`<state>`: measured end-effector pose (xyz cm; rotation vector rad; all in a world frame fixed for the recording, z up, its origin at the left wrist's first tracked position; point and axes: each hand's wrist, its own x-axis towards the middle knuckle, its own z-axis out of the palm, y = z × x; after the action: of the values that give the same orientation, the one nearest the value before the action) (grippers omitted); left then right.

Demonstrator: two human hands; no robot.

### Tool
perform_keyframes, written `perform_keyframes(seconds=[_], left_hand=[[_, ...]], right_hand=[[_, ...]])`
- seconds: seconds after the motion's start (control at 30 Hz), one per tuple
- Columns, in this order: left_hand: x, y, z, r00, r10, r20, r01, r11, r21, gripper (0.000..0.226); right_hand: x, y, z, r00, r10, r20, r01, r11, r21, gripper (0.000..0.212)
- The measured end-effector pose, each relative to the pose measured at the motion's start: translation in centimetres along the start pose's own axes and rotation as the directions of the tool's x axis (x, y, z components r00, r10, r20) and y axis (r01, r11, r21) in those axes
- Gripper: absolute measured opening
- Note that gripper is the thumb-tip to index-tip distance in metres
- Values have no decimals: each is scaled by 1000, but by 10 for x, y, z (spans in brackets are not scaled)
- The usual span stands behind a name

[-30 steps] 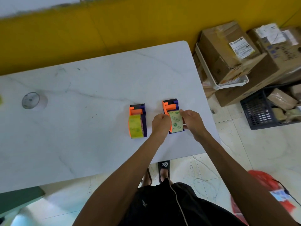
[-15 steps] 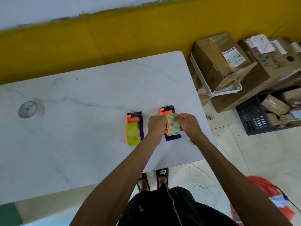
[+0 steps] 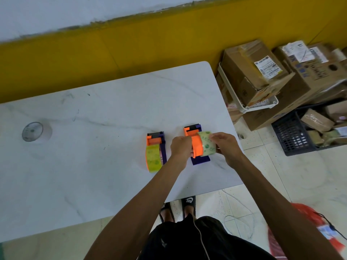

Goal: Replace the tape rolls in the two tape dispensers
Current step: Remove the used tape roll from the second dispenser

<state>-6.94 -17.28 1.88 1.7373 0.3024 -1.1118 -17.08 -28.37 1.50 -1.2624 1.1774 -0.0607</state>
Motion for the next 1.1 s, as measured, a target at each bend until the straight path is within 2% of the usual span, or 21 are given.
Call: perform_keyframes(seconds=[0.13, 0.27, 0.57, 0.73, 0.8, 0.87, 1.0, 1.1], left_hand=[[1, -1, 1, 1000, -2, -1, 2, 1000, 18, 19], [3, -5, 4, 1000, -11, -12, 11, 999, 40, 25], [6, -38, 4, 995, -98, -16, 99, 989, 106, 10], [7, -35, 3, 995, -76, -62, 87, 974, 209, 8], [0, -25, 1, 996, -27, -80, 47, 966, 254, 15], [-13, -14, -2, 995, 86, -50, -70, 963, 259, 21], [-32, -1, -10, 963, 261, -72, -223, 915, 338, 13], [-41, 12, -12, 955, 286, -75, -249, 914, 321, 11]], right_hand=[[1, 0, -28, 997, 32, -74, -24, 994, 108, 7], [0, -1, -45, 993, 32, -109, -13, 985, 171, 15], [-5, -3, -46, 994, 6, -108, 13, 983, 181, 26], [-10, -11, -47, 995, -10, -96, 27, 983, 180, 29], [-13, -16, -47, 996, -30, -88, 45, 984, 171, 27], [-16, -22, -45, 996, -53, -74, 64, 985, 162, 25], [-22, -36, -38, 994, -104, -20, 106, 979, 174, 17], [-27, -47, -27, 990, -135, 27, 127, 974, 187, 10]])
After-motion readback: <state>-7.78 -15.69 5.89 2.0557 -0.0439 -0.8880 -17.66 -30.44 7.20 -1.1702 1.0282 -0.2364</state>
